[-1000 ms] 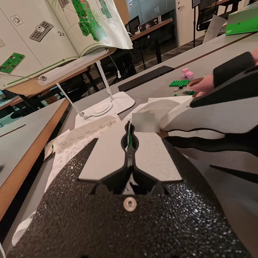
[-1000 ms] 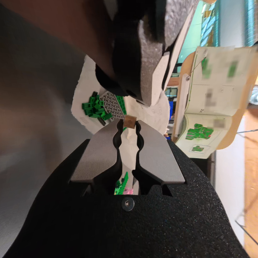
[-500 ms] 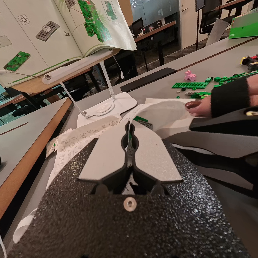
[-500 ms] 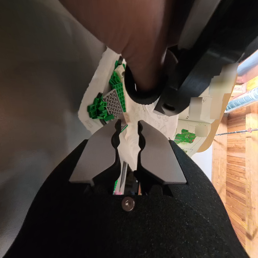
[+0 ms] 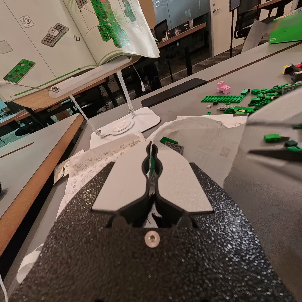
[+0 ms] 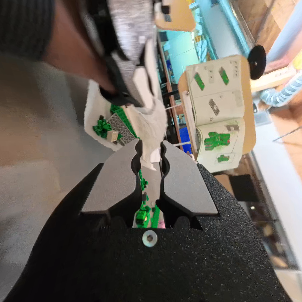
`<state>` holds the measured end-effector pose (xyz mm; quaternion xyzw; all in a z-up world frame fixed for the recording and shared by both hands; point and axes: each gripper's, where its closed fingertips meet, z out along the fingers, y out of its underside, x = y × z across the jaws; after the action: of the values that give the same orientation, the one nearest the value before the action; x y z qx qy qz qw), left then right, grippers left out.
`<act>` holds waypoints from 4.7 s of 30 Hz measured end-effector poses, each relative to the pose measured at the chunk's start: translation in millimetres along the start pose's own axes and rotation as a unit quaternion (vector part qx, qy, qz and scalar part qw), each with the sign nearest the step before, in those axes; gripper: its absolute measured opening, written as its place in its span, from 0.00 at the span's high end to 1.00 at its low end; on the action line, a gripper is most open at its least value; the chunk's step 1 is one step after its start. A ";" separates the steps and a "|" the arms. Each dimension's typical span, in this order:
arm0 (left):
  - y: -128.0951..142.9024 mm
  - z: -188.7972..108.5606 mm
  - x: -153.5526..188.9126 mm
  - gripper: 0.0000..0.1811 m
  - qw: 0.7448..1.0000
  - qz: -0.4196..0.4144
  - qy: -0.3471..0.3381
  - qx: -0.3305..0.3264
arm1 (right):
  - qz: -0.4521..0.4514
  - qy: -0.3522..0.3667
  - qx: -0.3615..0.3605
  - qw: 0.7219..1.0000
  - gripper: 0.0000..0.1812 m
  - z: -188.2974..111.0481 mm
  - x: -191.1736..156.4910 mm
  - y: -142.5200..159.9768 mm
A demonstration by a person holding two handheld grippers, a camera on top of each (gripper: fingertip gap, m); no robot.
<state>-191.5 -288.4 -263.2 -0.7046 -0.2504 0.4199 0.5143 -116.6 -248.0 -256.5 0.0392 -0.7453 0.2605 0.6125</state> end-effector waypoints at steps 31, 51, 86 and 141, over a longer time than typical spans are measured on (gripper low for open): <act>5.2 1.0 8.9 1.00 1.000 0.023 0.011 -0.011 | 0.355 0.239 -0.070 0.901 0.94 -135.8 91.2 237.9; 5.6 1.0 9.6 1.00 1.000 0.022 0.014 -0.011 | 0.372 0.222 -0.070 0.898 0.96 -133.0 86.5 242.1; 4.8 0.7 10.5 1.00 1.000 0.020 0.016 -0.010 | 0.398 0.368 -0.125 0.831 0.96 -201.2 125.2 296.9; 6.6 1.8 13.9 1.00 0.999 0.025 0.023 -0.016 | 0.232 0.290 -0.123 0.920 1.00 -170.6 114.3 246.2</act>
<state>-186.3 -278.9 -274.2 -0.7282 -0.2274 0.4119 0.4983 -85.4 68.3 -214.1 -0.2877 -0.5495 0.3013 0.7242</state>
